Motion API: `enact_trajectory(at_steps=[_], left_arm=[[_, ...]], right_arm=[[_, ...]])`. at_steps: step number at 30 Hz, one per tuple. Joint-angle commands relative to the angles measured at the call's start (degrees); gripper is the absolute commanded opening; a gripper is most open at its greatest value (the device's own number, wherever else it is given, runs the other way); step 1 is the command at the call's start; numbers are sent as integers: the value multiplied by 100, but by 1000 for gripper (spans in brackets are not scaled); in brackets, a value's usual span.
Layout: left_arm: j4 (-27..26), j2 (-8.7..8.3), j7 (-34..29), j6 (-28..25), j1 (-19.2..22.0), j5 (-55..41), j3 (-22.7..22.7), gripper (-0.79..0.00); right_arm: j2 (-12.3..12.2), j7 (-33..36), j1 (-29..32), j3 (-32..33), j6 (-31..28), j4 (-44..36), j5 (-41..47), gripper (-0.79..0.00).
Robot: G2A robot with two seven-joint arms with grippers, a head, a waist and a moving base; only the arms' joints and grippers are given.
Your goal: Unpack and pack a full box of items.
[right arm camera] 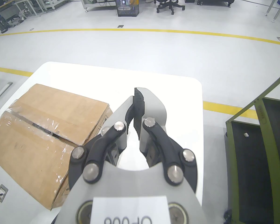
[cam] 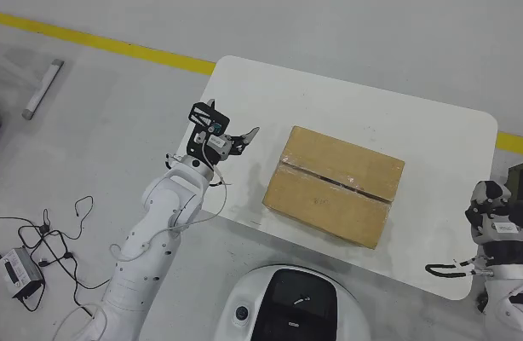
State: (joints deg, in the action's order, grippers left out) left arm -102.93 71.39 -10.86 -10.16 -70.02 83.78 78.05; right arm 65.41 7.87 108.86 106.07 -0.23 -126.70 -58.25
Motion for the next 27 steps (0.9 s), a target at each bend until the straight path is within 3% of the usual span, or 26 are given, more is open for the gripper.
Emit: enact_trajectory(at_steps=[1,13,21,27], left_arm=[[0,0,0,0,0,0,0,0],[-172,7,95,-64,10,-200,12,0],[-359,4,108,-588,92,-450,-121,0],[-550,-5,73,-1028,128,-672,-234,0]], right_arm=[[11,-76,20,-4,-54,78,13,-785],[90,-827,535,163,-521,380,217,-785],[154,-1249,915,31,-726,711,100,-785],[191,-1341,633,-507,-736,1197,-218,-785]])
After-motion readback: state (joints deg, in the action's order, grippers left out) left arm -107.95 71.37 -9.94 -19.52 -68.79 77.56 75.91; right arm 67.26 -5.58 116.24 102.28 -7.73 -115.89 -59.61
